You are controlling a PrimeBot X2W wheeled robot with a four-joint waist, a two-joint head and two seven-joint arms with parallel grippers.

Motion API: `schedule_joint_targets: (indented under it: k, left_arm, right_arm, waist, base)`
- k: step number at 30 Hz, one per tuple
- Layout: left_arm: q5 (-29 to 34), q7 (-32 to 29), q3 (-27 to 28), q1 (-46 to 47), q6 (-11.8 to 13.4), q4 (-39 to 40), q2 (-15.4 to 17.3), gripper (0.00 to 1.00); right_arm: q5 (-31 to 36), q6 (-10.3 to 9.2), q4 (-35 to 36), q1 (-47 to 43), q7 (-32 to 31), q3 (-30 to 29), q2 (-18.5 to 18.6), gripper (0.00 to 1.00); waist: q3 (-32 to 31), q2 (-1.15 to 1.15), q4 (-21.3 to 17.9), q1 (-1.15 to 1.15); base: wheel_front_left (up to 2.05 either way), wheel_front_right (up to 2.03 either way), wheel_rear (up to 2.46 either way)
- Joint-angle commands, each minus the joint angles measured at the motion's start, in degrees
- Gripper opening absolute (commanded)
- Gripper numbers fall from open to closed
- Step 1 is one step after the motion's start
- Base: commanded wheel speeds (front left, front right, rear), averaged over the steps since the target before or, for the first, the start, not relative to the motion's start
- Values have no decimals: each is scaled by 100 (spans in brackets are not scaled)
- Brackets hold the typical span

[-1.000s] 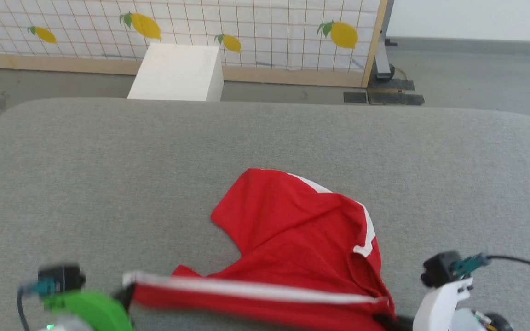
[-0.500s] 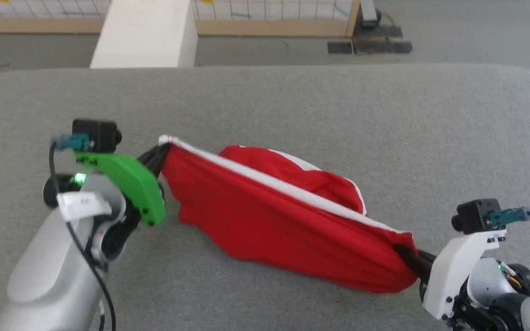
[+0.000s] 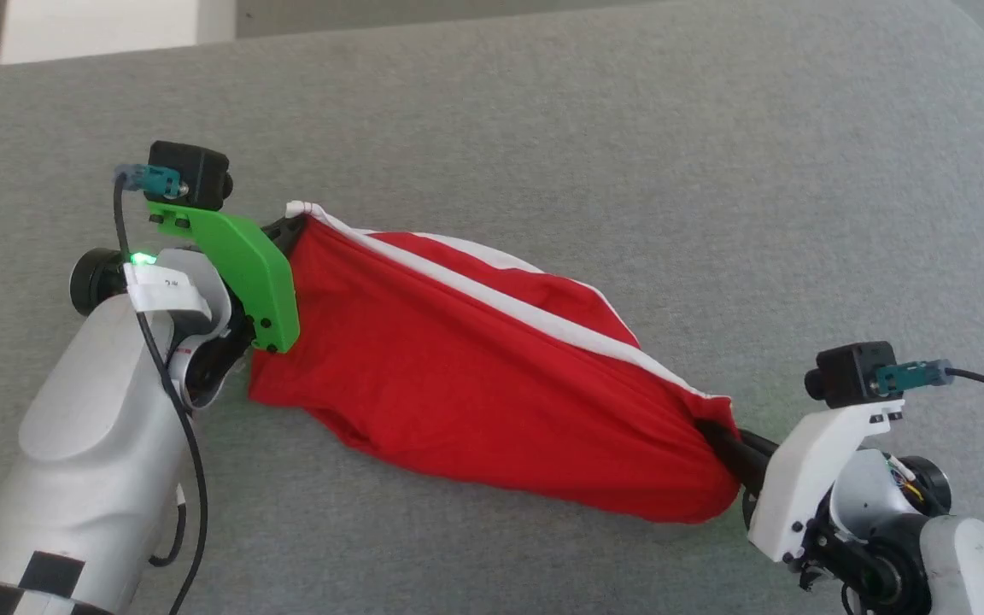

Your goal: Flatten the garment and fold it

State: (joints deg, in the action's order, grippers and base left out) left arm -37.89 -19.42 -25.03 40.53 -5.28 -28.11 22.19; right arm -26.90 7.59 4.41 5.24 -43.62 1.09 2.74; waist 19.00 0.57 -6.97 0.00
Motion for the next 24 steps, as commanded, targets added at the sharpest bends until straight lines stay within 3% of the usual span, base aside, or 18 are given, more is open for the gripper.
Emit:
schedule_joint_targets:
  k: [1, 6, 7, 8, 9, 10, 17, 24]
  left_arm:
    - [18, 25, 6, 140, -21, -96, 40, 0]
    - [-5, 142, -31, 238, -65, -385, 2, 1]
    - [-16, 193, -25, 249, -72, -422, -13, 42]
    - [-18, 266, -27, 261, -79, -466, -35, 100]
    - [-21, 329, -25, 271, -83, -505, -56, 100]
    - [-33, 407, -15, 280, -87, -554, -83, 100]
    - [-247, 1141, 275, 138, -92, -583, -171, 100]
    - [-225, 2646, 771, -674, 92, 250, 16, 100]
  right_arm:
    - [-31, -10, -72, 76, 54, 28, 15, 0]
    - [-55, -10, -165, 114, 145, 181, 14, 0]
    - [-55, -10, -172, 116, 155, 204, 14, 0]
    - [-52, -10, -167, 118, 178, 239, 14, 17]
    - [-60, -10, -162, 113, 198, 256, 14, 77]
    - [-65, -10, -135, 106, 246, 272, 14, 100]
    - [82, -10, 180, -81, 635, 214, 14, 100]
    - [708, -10, 625, -555, 927, -44, 14, 100]
  waist:
    - [290, -57, -294, 0]
    - [339, -57, -352, 0]
    - [334, -57, -351, 0]
    - [317, -57, -339, 0]
    - [294, -57, -321, 0]
    - [258, -57, -296, 0]
    - [-197, -57, -30, 0]
    - [-728, -57, 337, 0]
  base:
    - [0, 0, 0]
    - [0, 0, 0]
    - [0, 0, 0]
    - [0, 0, 0]
    - [0, 0, 0]
    - [0, 0, 0]
    - [0, 0, 0]
    - [0, 0, 0]
